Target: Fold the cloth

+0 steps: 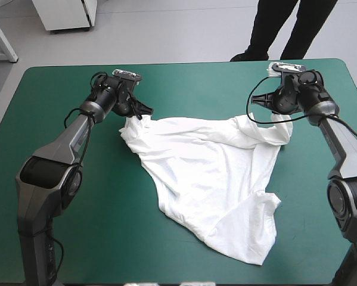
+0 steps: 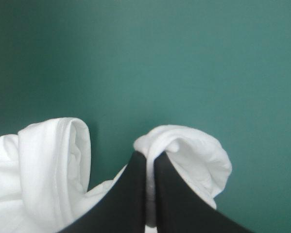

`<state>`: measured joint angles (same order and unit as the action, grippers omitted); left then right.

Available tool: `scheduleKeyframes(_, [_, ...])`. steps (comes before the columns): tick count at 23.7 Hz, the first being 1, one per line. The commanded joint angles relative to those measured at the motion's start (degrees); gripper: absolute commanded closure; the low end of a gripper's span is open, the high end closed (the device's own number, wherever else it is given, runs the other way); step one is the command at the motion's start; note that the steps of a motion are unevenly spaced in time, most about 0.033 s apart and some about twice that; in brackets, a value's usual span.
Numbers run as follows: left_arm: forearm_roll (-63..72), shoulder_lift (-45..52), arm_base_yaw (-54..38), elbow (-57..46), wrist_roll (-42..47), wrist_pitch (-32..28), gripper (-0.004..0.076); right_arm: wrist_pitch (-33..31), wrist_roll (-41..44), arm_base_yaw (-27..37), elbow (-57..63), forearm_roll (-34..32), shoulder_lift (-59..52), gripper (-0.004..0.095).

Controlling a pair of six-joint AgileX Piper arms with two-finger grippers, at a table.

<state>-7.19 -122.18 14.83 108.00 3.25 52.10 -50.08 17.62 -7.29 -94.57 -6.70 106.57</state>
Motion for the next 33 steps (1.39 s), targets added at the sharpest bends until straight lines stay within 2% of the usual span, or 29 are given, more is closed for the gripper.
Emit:
scheduleKeyframes(1, [0.88,1.20,-1.67,3.76,0.36,-2.50,0.0732,3.35,-2.46,1.79,-1.55,2.09,-1.19,0.0921])
scheduleKeyframes(3, [1.10,0.20,-2.53,4.02,-0.74,-2.50,0.0660,3.11,-6.98,2.64,-1.55,4.82,-0.25,0.0826])
scheduleKeyframes(4, [2.77,0.11,-3.08,4.02,-1.31,-2.27,0.0554,3.11,-7.93,3.13,-1.55,6.18,-0.21,0.0696])
scheduleKeyframes(5, [4.74,0.11,-3.26,4.02,-2.04,-2.27,0.0491,3.21,-7.93,3.13,-1.65,6.70,-0.21,0.0612])
scheduleKeyframes(6, [6.61,0.11,-3.69,5.09,-2.94,-1.39,0.0374,3.08,-8.44,3.13,-1.65,6.70,-0.21,0.0454])
scheduleKeyframes(8, [5.47,0.32,-3.69,8.69,-2.82,3.27,0.0253,1.76,-8.01,3.13,-1.88,7.02,-1.03,0.0361])
scheduleKeyframes(12, [5.19,3.27,-3.69,15.51,-2.82,11.61,0.0254,-3.08,-7.91,3.13,-1.88,7.02,-6.53,0.0396])
scheduleKeyframes(15, [5.19,6.81,-3.69,16.95,-3.25,20.85,0.0282,-11.29,-9.33,3.13,-1.88,6.70,-12.32,0.0398])
scheduleKeyframes(16, [5.19,7.76,-3.69,16.95,-3.25,21.80,0.0294,-13.08,-9.68,3.13,-1.88,6.70,-13.70,0.0399])
scheduleKeyframes(23, [8.80,14.56,-3.56,15.89,-3.25,21.81,0.0304,-19.20,-9.84,3.13,-1.88,5.34,-21.45,0.0399])
scheduleKeyframes(28, [8.84,19.11,-3.56,5.00,-3.25,21.70,0.0304,-20.30,-9.16,3.13,-1.56,4.14,-24.44,0.0399])
scheduleKeyframes(33, [8.84,18.60,-3.56,-2.06,-3.25,19.84,0.0304,-20.71,-9.16,3.13,-1.41,4.25,-24.96,0.0399])
